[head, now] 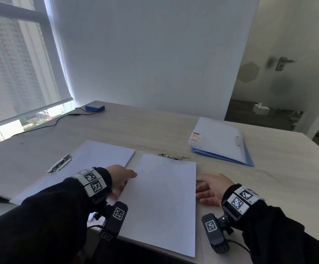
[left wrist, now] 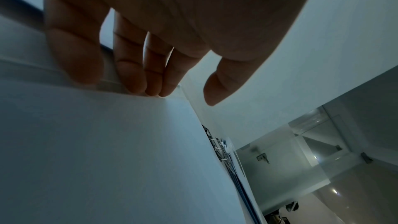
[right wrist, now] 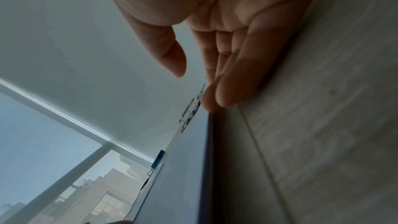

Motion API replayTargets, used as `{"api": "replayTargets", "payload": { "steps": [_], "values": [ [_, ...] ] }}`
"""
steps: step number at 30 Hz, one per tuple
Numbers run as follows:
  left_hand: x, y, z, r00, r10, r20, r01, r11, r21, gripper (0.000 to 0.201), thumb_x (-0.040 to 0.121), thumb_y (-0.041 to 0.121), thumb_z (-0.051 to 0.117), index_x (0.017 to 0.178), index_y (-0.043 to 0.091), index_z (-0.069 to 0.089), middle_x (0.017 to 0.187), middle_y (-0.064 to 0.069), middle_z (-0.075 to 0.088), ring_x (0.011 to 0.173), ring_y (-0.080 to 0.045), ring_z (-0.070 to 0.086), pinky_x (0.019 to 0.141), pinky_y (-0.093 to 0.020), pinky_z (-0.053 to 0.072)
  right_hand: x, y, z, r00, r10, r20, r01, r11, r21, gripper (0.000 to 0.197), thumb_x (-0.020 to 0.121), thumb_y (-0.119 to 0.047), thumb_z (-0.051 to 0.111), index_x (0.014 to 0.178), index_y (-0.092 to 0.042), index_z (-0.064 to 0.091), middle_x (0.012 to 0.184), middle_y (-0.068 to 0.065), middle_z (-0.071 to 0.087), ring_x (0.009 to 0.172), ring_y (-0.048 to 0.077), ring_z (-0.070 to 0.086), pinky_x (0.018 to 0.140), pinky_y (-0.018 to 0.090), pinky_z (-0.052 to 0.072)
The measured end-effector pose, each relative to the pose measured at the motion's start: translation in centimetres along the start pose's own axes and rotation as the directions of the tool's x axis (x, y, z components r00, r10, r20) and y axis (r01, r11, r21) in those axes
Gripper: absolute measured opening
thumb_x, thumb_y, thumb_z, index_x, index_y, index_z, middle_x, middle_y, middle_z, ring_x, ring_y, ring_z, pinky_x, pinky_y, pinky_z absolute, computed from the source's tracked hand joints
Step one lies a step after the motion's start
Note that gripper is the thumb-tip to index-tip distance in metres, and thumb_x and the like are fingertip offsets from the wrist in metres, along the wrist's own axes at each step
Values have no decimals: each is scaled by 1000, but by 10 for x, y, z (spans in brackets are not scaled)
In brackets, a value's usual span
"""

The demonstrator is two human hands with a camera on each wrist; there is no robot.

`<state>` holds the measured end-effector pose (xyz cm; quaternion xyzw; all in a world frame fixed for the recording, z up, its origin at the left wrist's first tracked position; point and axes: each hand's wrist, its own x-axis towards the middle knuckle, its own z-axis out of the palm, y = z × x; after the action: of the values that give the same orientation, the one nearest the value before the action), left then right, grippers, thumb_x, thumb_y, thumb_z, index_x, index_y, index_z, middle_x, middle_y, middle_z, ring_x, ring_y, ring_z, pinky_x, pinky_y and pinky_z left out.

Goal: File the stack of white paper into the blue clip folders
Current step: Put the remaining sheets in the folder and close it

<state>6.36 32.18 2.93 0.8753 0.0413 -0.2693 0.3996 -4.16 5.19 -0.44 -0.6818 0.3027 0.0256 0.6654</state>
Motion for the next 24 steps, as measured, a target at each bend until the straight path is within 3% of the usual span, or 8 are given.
{"api": "replayTargets", "payload": {
  "steps": [3, 6, 9, 13, 16, 19, 22, 24],
  "values": [
    [7, 0, -2, 1000, 19, -14, -19, 1000, 11, 31, 89, 35, 59, 85, 4, 60, 68, -7, 56, 60, -23, 55, 62, -30, 50, -2, -5, 1, 996, -53, -73, 52, 998, -19, 23, 87, -18, 60, 100, 1, 63, 79, 16, 62, 53, 23, 60, 51, 29, 52],
    [14, 4, -4, 997, 75, -22, -73, 996, 55, 37, 91, 35, 56, 102, 0, 64, 87, -9, 60, 82, -29, 60, 74, -36, 53, 6, -14, 4, 991, -88, -96, 94, 994, 61, 24, 88, -17, 60, 102, 3, 63, 85, 16, 62, 58, 21, 61, 52, 29, 54],
    [24, 11, -7, 986, 159, -45, -159, 987, 10, 34, 90, 29, 58, 114, 5, 63, 103, -10, 63, 90, -25, 58, 70, -34, 51, 21, -25, 11, 994, -55, -90, 76, 966, 249, 29, 90, -16, 60, 113, 3, 60, 98, 17, 64, 78, 26, 66, 66, 37, 58],
    [35, 14, -7, 975, 215, -60, -217, 976, -29, 32, 91, 23, 58, 119, 8, 63, 100, -8, 61, 89, -24, 56, 63, -28, 46, 41, -37, 27, 998, 8, -64, 19, 913, 408, 43, 95, -21, 53, 134, -1, 48, 134, 22, 52, 117, 35, 57, 92, 45, 51],
    [43, 7, -5, 972, 230, -55, -230, 973, 5, 30, 91, 25, 57, 116, 10, 65, 99, -5, 62, 90, -23, 56, 79, -26, 44, 60, -43, 35, 998, 22, -57, 6, 892, 453, 47, 97, -21, 51, 139, -5, 43, 146, 22, 43, 128, 35, 49, 101, 47, 45],
    [48, -4, -6, 974, 219, -53, -222, 973, -68, 31, 89, 27, 59, 118, 18, 66, 114, -4, 65, 110, -24, 59, 103, -36, 44, 73, -48, 39, 997, -5, -74, 33, 926, 375, 41, 97, -20, 47, 135, -3, 46, 147, 21, 43, 129, 33, 50, 107, 46, 41],
    [50, -8, -5, 970, 234, -68, -241, 962, -128, 31, 88, 26, 59, 118, 18, 66, 114, -5, 64, 115, -27, 58, 106, -42, 42, 80, -61, 50, 988, -103, -111, 126, 968, 217, 20, 95, -11, 47, 113, -10, 57, 138, 22, 51, 111, 30, 59, 101, 43, 44],
    [52, -7, -5, 968, 242, -71, -251, 954, -167, 29, 89, 23, 58, 114, 11, 67, 116, -14, 65, 113, -33, 59, 104, -45, 45, 86, -71, 60, 967, -205, -154, 217, 974, 69, 33, 92, -6, 50, 125, -9, 53, 135, 24, 54, 114, 36, 59, 91, 41, 49]
  ]
}}
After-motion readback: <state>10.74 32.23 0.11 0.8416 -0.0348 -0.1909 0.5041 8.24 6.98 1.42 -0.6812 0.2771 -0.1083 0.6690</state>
